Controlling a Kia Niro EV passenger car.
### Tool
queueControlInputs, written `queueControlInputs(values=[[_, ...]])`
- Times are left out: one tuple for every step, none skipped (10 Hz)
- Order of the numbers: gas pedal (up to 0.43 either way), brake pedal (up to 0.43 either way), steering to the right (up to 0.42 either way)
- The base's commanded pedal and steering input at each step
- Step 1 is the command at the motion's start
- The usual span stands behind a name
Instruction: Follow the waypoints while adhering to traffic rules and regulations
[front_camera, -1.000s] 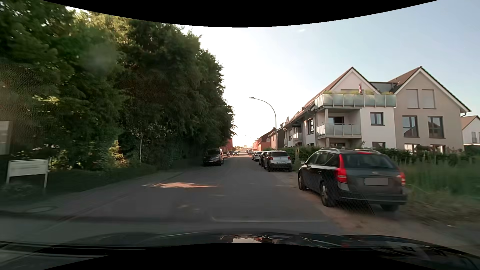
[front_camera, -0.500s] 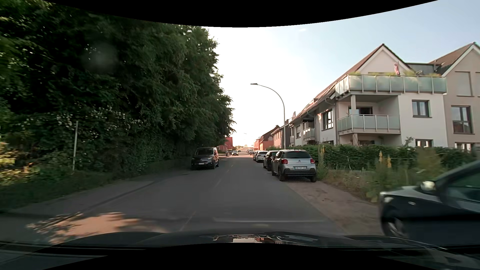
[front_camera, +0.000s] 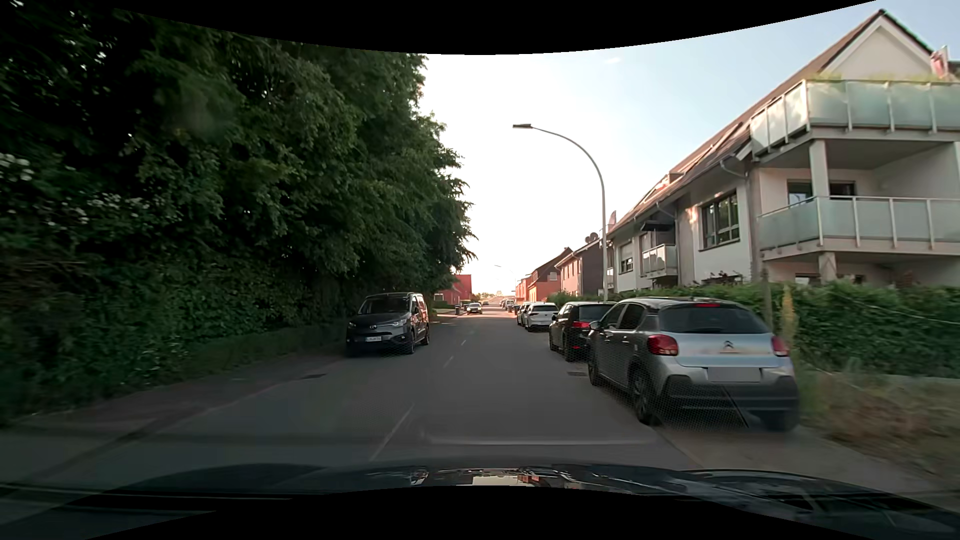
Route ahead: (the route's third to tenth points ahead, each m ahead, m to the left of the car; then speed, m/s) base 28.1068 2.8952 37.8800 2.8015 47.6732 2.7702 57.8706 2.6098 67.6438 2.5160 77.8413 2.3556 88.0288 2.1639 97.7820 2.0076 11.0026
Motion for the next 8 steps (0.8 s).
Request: queueControlInputs(values=[[0.169, 0.000, -0.009], [0.169, 0.000, -0.007], [0.169, 0.000, -0.005], [0.169, 0.000, -0.002], [0.169, 0.000, 0.000], [0.169, 0.000, 0.000], [0.169, 0.000, 0.001], [0.169, 0.000, 0.004]])
